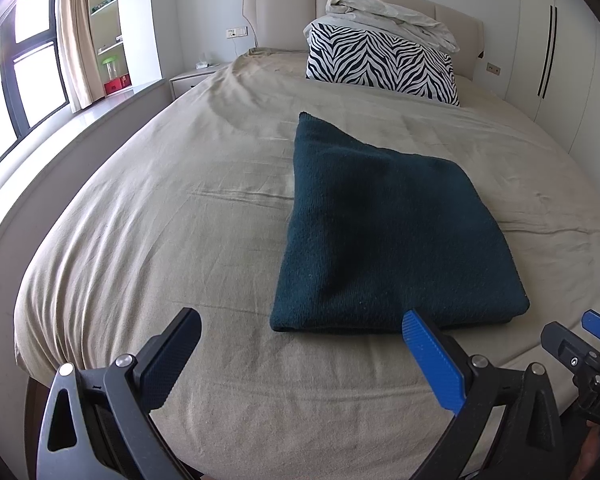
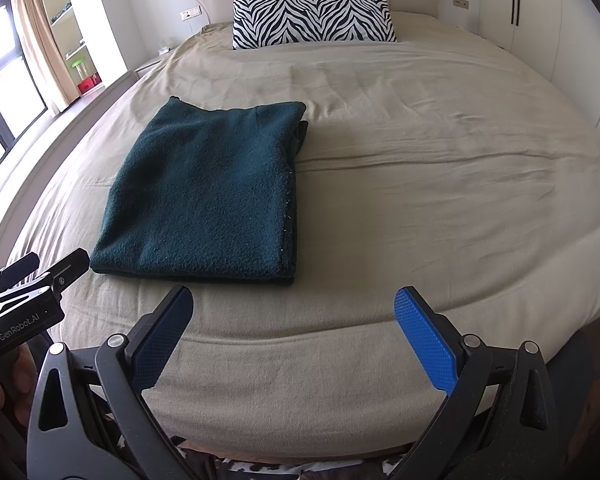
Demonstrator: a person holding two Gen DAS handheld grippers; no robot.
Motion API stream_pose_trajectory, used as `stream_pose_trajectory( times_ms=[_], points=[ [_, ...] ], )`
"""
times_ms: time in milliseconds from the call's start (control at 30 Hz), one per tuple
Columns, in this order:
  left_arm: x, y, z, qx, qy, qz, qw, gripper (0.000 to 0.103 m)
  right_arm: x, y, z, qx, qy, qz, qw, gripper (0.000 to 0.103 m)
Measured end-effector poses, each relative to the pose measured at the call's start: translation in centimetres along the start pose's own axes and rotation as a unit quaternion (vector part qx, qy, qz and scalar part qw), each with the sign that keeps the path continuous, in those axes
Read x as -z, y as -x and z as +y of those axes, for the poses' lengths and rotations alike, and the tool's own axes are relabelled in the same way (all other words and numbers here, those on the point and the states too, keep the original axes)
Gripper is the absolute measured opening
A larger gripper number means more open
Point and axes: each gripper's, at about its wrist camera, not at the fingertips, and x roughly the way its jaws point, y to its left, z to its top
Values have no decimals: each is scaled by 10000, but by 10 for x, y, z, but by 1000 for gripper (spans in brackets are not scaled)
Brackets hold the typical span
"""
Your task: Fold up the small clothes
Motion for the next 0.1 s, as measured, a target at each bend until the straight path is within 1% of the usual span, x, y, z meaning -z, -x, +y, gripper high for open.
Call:
stream_pose_trajectory(
  times_ms=[100],
  points=[
    [-1,1,-1,-16,-58,-42,10000,103,0,0,0,-9,10,12,10000,103]
  ],
)
